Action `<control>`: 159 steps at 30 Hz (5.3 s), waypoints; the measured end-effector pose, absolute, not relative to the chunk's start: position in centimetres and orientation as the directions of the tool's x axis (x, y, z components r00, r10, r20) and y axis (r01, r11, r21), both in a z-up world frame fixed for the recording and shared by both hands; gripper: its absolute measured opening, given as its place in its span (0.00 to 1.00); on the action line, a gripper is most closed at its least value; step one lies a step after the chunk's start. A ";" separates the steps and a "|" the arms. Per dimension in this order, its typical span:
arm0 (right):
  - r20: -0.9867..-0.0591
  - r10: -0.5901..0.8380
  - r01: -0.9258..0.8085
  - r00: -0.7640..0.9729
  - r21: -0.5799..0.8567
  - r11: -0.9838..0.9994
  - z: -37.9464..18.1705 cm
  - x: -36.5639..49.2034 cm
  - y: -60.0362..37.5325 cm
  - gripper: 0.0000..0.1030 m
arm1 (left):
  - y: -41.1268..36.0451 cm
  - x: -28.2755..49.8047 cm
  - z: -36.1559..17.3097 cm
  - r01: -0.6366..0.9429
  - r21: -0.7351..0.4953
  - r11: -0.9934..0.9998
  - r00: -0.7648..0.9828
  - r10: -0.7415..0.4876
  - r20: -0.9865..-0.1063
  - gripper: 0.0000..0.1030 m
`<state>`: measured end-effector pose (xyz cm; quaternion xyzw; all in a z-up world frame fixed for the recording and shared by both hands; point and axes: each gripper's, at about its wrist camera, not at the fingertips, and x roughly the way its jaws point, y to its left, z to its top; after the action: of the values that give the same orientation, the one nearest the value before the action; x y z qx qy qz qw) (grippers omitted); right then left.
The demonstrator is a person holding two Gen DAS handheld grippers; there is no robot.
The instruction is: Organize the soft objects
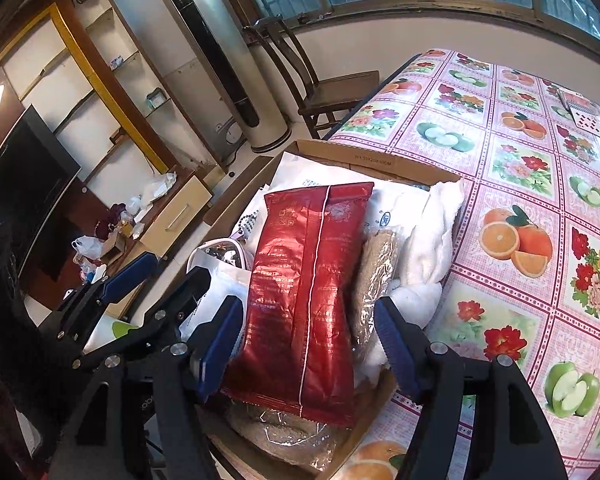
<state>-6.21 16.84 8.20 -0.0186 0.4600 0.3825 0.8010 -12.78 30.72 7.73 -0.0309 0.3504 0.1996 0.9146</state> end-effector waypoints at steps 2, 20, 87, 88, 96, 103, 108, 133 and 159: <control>-0.751 0.595 -0.631 0.285 0.321 0.707 8.2 -6.4 16.9 0.68 | 30.7 -12.8 7.7 -0.390 0.089 0.916 0.675 0.350 -0.649 0.58; -0.734 0.595 -0.637 0.329 0.293 0.713 8.2 -7.2 16.4 0.71 | 29.4 -13.9 8.7 -0.423 0.145 0.894 0.697 0.423 -0.579 0.58; -0.560 0.455 -0.371 0.693 0.264 0.890 9.5 -9.0 -11.0 0.88 | 9.9 -11.4 9.5 -0.155 -0.001 0.988 0.808 0.127 -0.575 1.00; -0.549 0.466 -0.386 0.694 0.263 0.884 9.7 -9.2 -10.3 0.89 | 10.4 -11.7 9.6 -0.161 -0.002 0.987 0.805 0.130 -0.579 1.00; -0.559 0.485 -0.438 0.672 0.227 0.869 11.1 -9.4 -3.1 0.91 | 17.2 -15.1 10.6 -0.344 -0.007 0.939 0.782 0.282 -0.556 1.00; -0.600 0.473 -0.503 0.645 0.133 0.854 11.5 -9.9 5.1 0.98 | 23.2 -17.3 9.7 -0.487 -0.007 0.873 0.713 0.393 -0.581 1.00; -0.610 0.480 -0.536 0.631 0.105 0.838 11.2 -10.6 9.6 0.99 | 25.9 -18.7 9.1 -0.534 -0.028 0.845 0.697 0.421 -0.580 1.00; -0.594 0.495 -0.566 0.634 0.080 0.820 10.1 -11.6 13.8 0.99 | 29.0 -19.0 7.6 -0.558 -0.035 0.829 0.676 0.430 -0.598 1.00; -0.576 0.507 -0.567 0.641 0.089 0.819 10.4 -12.4 12.3 0.99 | 25.9 -18.3 8.4 -0.514 0.001 0.858 0.704 0.422 -0.571 1.00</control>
<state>-12.39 12.27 10.43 -0.0497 0.3021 0.2968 0.9045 -18.28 25.88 8.38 -0.0791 0.2886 0.2544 0.9196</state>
